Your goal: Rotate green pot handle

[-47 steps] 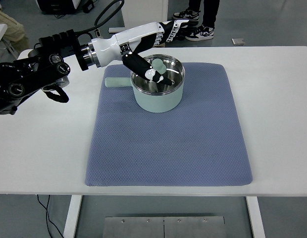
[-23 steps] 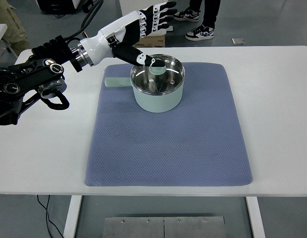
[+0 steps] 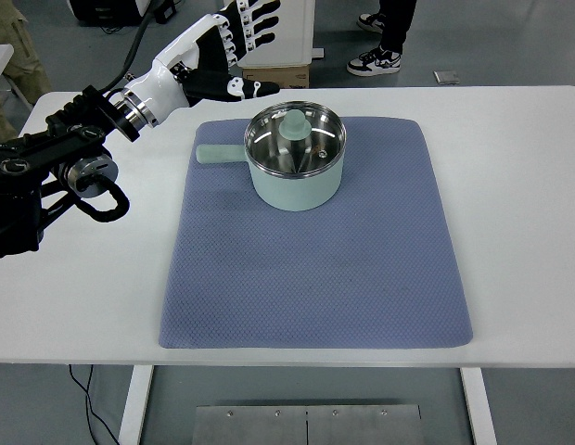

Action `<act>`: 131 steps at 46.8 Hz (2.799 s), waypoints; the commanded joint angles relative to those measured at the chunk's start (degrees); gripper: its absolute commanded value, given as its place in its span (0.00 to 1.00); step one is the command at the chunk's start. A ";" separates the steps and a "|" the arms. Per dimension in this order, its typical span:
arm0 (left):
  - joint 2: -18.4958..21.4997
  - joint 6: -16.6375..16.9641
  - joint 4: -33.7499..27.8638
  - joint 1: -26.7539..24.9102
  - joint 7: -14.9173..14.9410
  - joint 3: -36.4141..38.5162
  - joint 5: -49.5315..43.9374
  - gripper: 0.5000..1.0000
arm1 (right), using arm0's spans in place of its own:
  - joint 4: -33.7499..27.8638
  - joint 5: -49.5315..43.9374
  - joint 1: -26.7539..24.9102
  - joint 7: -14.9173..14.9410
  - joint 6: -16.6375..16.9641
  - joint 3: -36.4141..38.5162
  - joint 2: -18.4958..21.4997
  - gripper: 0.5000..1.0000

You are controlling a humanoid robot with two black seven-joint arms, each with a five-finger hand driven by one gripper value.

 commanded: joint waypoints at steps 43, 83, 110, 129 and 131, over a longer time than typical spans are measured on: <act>-4.65 7.33 7.98 6.01 0.00 -0.19 -19.41 1.00 | 0.00 0.00 0.07 0.00 -0.06 0.00 0.00 1.00; -9.49 11.82 16.33 8.65 0.00 -0.90 -25.56 1.00 | 0.00 0.00 -0.02 0.00 0.02 0.00 0.00 1.00; -11.24 11.73 19.50 11.11 0.00 -5.11 -27.85 1.00 | 0.00 0.00 -0.02 0.00 0.02 0.00 0.00 1.00; -13.00 10.94 22.04 11.20 0.00 -7.93 -27.85 1.00 | 0.00 0.00 -0.02 0.00 0.02 0.00 0.00 1.00; -13.35 10.85 22.31 11.20 0.00 -8.02 -27.85 1.00 | 0.00 0.00 -0.02 0.00 0.02 0.00 0.00 1.00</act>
